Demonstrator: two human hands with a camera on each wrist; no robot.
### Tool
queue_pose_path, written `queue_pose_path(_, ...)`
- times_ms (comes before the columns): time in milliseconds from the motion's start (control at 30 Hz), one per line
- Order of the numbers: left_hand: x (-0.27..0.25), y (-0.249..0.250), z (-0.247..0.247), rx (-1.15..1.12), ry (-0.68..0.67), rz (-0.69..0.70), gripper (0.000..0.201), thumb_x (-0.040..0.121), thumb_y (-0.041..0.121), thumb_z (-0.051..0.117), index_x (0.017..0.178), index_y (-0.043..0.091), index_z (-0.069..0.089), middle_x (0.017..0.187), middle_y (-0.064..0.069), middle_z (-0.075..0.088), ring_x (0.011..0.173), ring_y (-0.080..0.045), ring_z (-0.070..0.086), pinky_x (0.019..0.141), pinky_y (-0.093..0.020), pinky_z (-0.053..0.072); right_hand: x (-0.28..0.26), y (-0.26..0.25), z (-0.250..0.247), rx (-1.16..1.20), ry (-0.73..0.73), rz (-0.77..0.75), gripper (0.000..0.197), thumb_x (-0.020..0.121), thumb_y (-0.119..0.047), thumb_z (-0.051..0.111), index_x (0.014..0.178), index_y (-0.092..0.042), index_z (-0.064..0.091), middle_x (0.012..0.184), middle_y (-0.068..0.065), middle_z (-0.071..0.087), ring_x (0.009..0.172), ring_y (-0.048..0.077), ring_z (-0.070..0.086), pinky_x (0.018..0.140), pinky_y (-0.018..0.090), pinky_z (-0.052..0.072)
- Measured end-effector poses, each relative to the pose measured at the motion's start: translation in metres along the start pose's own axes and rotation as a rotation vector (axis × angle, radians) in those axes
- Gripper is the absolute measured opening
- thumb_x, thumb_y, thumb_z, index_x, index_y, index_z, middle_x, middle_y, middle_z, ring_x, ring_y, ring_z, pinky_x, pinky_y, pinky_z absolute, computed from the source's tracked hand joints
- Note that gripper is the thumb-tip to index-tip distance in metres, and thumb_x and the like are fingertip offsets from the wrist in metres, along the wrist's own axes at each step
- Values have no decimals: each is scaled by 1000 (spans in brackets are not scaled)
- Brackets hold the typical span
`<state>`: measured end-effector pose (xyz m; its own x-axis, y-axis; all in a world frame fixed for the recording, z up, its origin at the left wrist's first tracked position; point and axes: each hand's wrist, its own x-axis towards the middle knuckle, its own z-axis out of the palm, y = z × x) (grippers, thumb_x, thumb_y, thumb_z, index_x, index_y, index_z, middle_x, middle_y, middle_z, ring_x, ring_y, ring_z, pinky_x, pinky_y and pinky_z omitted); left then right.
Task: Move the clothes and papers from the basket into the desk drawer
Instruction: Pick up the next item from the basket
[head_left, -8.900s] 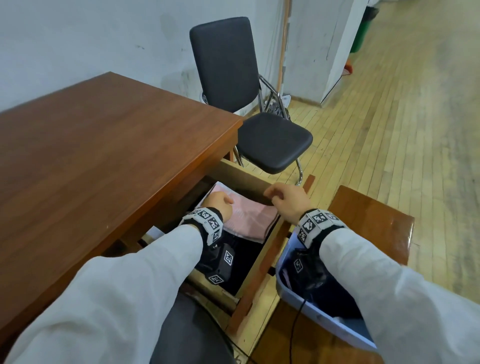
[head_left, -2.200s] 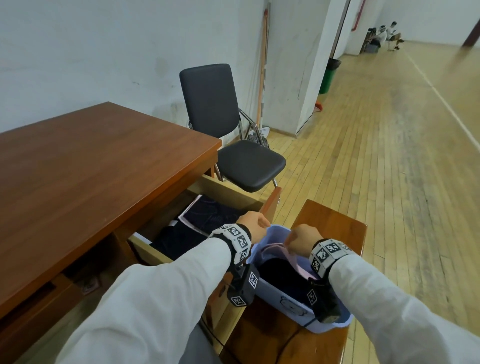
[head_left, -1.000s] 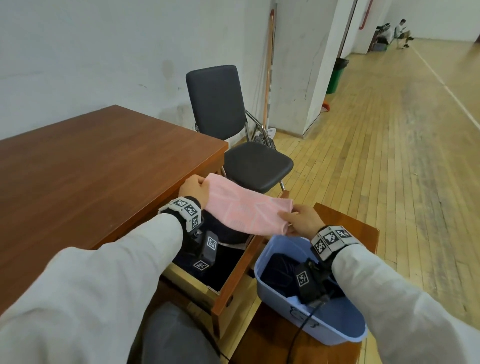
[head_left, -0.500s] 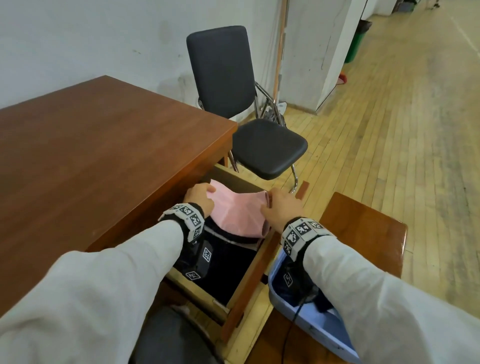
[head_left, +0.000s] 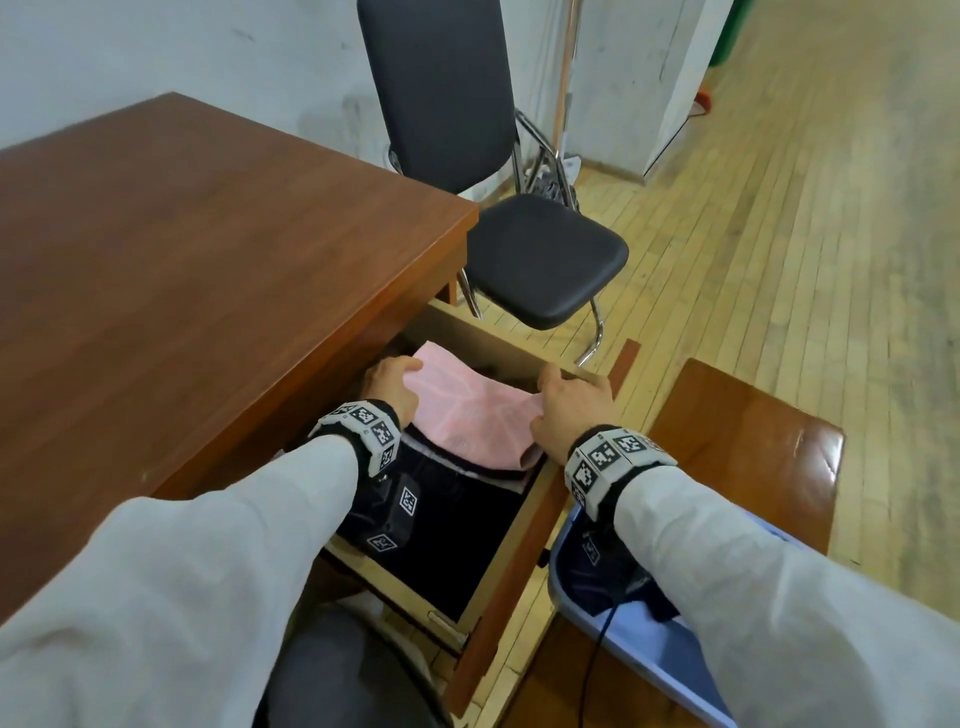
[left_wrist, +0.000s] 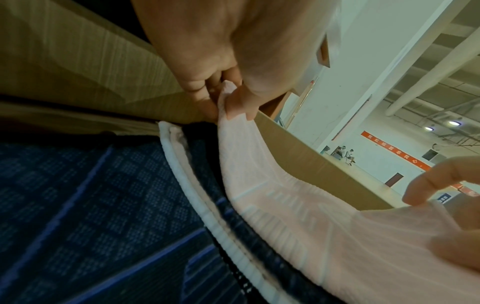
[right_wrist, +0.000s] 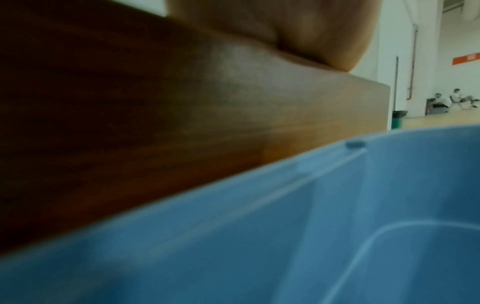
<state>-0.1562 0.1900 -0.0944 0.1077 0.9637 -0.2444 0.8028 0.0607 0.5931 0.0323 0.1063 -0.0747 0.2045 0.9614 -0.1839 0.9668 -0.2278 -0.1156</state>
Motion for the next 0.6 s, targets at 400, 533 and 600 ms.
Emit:
queue_pose_path(400, -6, -3, 27, 540, -43, 146, 45, 89, 19, 50, 134, 28, 50, 147, 3, 39, 137, -21, 26, 108, -40, 24, -1, -3, -1, -239, -171, -55, 49, 82, -69, 48, 68, -22, 51, 72, -6, 57, 87, 21, 58, 101, 49, 29)
queue_pose_path(533, -4, -5, 32, 629, -208, 49, 49, 89, 26, 53, 137, 20, 44, 147, -6, 37, 136, -30, 30, 109, -45, 27, 1, -4, -1, -342, -246, -74, 46, 78, -66, 57, 94, -23, 61, 88, -5, 56, 106, 23, 54, 107, 49, 24)
queue_pose_path(600, -2, -8, 34, 624, -243, 38, 52, 88, 26, 54, 138, 17, 44, 147, -8, 35, 136, -33, 30, 110, -46, 31, 2, -3, 0, -374, -277, -77, 53, 76, -68, 58, 105, -24, 62, 97, -3, 60, 109, 24, 53, 107, 50, 22)
